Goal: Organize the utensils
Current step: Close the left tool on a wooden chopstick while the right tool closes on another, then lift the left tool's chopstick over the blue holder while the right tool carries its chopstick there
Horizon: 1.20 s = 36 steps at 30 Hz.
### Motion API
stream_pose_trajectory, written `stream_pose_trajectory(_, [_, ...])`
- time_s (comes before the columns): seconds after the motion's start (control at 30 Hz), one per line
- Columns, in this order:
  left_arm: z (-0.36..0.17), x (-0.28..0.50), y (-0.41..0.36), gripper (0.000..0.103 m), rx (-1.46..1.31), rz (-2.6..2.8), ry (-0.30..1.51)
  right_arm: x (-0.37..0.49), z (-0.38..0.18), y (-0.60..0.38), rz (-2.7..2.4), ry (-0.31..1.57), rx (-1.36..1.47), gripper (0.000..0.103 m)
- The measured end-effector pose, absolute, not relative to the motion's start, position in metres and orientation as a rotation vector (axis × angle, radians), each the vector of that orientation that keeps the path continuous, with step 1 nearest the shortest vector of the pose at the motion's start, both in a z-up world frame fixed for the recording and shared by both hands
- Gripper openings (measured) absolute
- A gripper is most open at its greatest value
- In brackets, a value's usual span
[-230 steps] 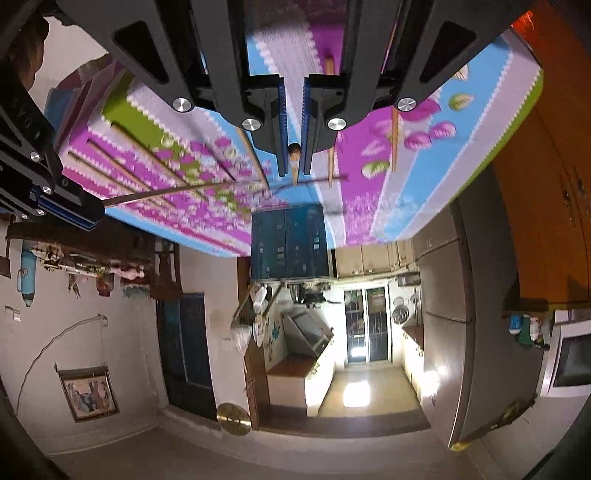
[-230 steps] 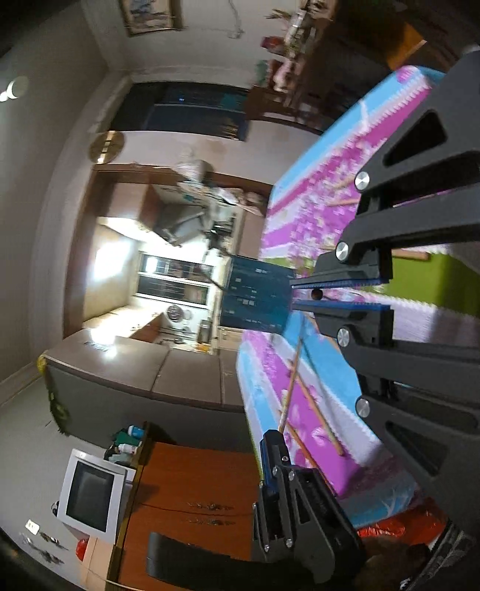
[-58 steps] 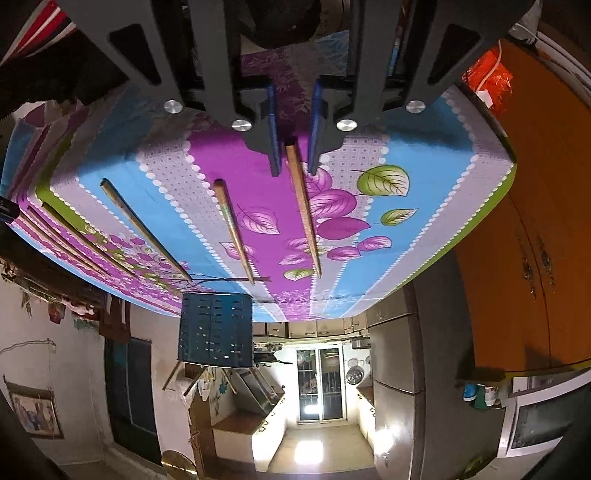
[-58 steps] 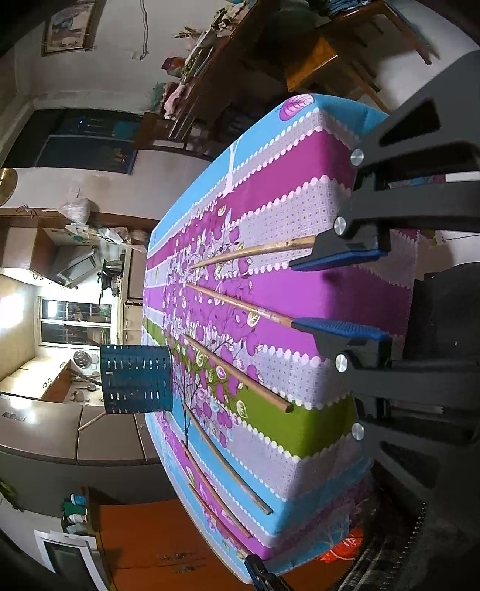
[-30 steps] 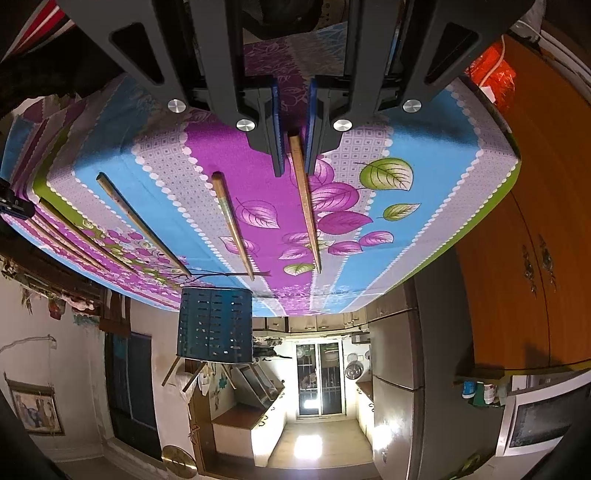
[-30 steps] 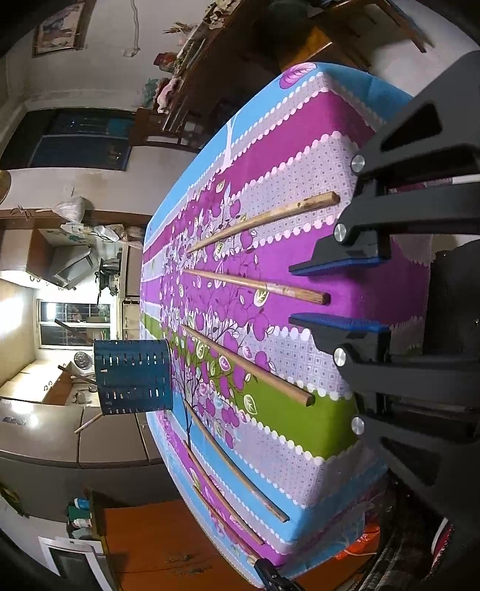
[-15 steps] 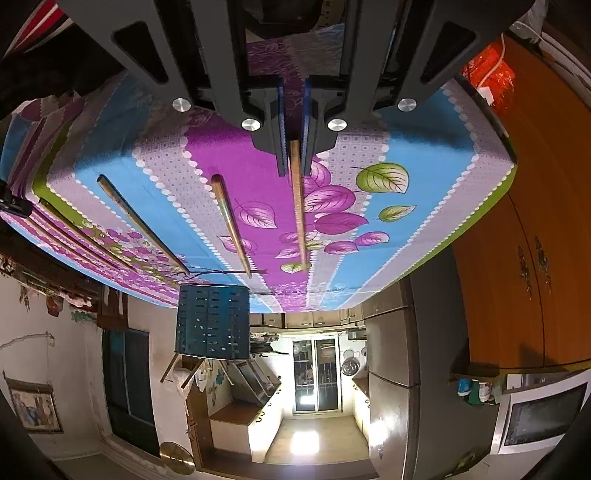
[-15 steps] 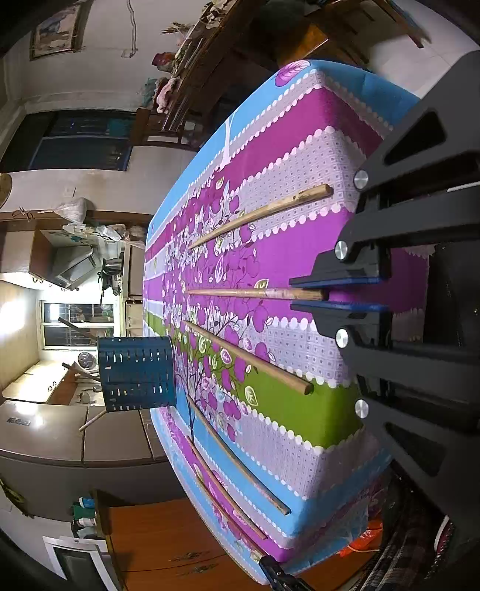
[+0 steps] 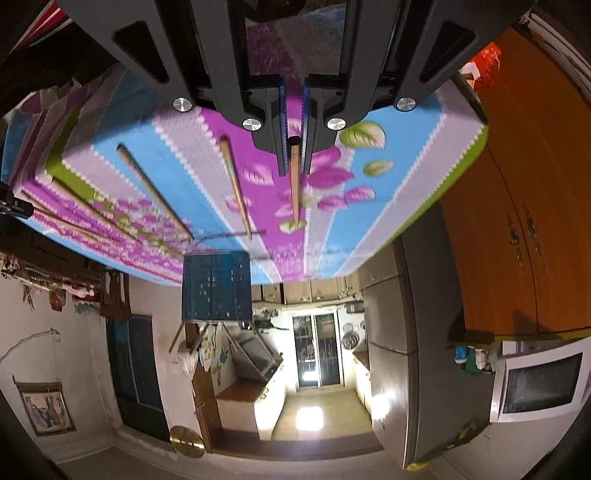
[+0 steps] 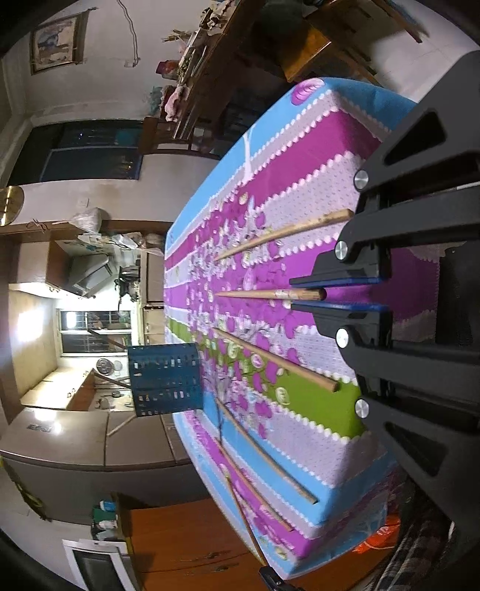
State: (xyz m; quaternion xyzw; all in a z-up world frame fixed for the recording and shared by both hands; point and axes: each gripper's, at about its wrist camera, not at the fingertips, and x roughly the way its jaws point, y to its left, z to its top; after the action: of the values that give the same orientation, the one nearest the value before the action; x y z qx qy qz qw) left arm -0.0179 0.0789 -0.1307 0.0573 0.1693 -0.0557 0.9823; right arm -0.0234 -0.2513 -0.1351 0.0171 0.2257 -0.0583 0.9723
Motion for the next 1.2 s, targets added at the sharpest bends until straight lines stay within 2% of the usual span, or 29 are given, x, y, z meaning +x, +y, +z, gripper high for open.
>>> stream_pose_trajectory(0.63, [-0.048,-0.002,0.095,0.007,0.017,-0.165,0.228,-0.019,-0.068,-0.254,-0.083,0.262,-0.031,0.005])
stream_pose_trajectory(1.2, [0.002,0.016,0.085,0.007,0.032,-0.206,0.171,-0.007,-0.026,-0.26,-0.05,0.218,-0.04,0.005])
